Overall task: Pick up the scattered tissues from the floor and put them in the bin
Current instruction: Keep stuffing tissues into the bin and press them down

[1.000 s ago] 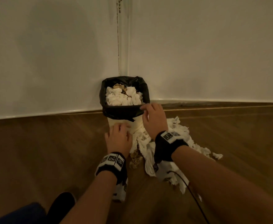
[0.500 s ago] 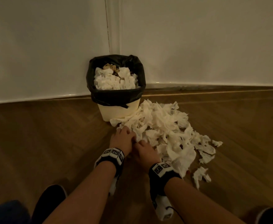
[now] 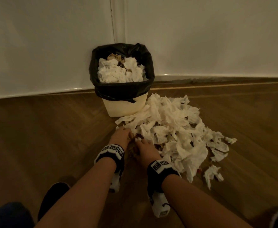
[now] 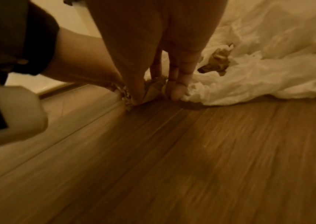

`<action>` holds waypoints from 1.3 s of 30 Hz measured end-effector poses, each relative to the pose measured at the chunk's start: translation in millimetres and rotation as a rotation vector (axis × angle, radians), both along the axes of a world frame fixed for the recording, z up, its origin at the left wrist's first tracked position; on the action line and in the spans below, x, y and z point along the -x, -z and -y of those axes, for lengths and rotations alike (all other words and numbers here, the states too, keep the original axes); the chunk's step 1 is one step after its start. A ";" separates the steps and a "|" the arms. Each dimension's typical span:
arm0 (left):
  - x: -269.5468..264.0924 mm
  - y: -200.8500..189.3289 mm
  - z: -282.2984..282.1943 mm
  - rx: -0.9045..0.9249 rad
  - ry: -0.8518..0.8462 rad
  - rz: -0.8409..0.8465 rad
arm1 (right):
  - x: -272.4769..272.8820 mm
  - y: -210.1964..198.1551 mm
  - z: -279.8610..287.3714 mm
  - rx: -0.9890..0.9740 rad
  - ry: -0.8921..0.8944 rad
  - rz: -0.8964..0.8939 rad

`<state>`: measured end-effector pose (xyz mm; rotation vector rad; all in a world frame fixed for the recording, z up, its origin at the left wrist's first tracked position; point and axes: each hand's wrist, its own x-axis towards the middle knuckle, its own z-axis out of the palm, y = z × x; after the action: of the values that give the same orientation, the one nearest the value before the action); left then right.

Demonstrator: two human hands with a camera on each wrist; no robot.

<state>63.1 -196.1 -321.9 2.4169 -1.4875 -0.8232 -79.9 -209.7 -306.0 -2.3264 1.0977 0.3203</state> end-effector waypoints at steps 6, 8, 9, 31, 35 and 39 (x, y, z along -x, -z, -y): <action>4.2 2.6 -16.0 0.056 -0.070 -0.036 | 14.1 -2.6 2.6 -0.041 0.123 0.096; 8.0 0.4 -21.9 0.097 -0.136 -0.060 | 17.5 -5.3 1.1 -0.102 0.191 0.182; 10.5 -1.7 -25.1 0.117 -0.185 -0.085 | 19.3 -6.9 0.1 -0.137 0.232 0.228; 7.1 -54.0 -32.3 0.116 -0.436 -0.414 | 47.7 -86.9 0.1 -1.104 1.007 1.085; 5.4 -70.6 -37.3 0.371 -0.525 -0.594 | 53.5 -109.1 0.0 -1.185 1.032 1.182; 3.0 -107.1 -25.3 0.520 -0.526 -0.804 | 54.4 -128.8 3.4 -1.175 0.996 1.234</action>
<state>60.1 -170.8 -214.8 1.6435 -0.6122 -0.9526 -134.3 -213.1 -177.2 -0.4901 0.8190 -0.6269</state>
